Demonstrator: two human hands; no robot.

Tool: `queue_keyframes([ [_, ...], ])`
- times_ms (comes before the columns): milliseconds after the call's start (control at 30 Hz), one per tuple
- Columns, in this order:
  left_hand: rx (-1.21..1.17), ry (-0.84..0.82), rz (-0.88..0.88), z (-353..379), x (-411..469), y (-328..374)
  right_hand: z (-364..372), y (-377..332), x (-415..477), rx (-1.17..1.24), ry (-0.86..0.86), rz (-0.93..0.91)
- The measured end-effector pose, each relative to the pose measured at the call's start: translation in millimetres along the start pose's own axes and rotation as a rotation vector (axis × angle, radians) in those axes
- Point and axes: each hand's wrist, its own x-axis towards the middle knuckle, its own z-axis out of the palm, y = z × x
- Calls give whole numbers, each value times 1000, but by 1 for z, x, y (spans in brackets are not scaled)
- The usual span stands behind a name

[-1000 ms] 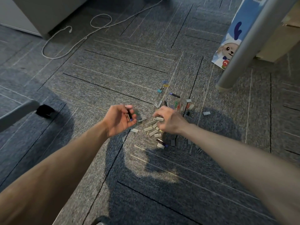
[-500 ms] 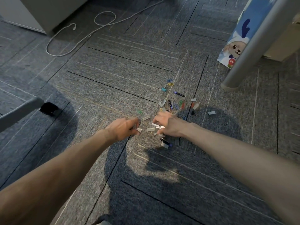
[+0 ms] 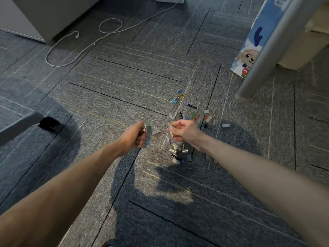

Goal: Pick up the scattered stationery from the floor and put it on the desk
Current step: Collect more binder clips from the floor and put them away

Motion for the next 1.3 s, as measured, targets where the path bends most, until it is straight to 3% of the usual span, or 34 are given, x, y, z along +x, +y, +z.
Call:
queue_keyframes([
  [67,-206,-59,-10,-1,1,6,-3,-7,-7,318,-61,52],
  [167,-334,-92,-3,2,1,10,-7,-9,-16,545,-112,79],
  [400,-512,-109,-41,11,5,7,-7,-12,-28,662,-29,129],
  [533,-313,-71,-104,13,10,-2,-13,-12,-25,472,107,150],
  [633,-5,-73,-106,13,10,-8,-20,-14,-24,116,215,80],
  [800,537,-47,4,26,8,-8,-36,-18,-28,-394,338,-38],
  [867,684,-79,62,30,7,-8,-43,-19,-28,-476,396,-93],
  [967,896,-160,101,38,6,-6,-52,-22,-30,-333,435,-158],
  [1067,1113,-155,115,43,7,-4,-59,-19,-31,-10,455,-87],
  [1167,1165,-162,148,48,6,-2,-64,-15,-33,307,435,-28],
  [1233,1188,-181,161,52,4,0,-69,-12,-37,357,400,-2],
  [1300,1076,-197,126,55,1,3,-72,-10,-43,240,377,24],
])
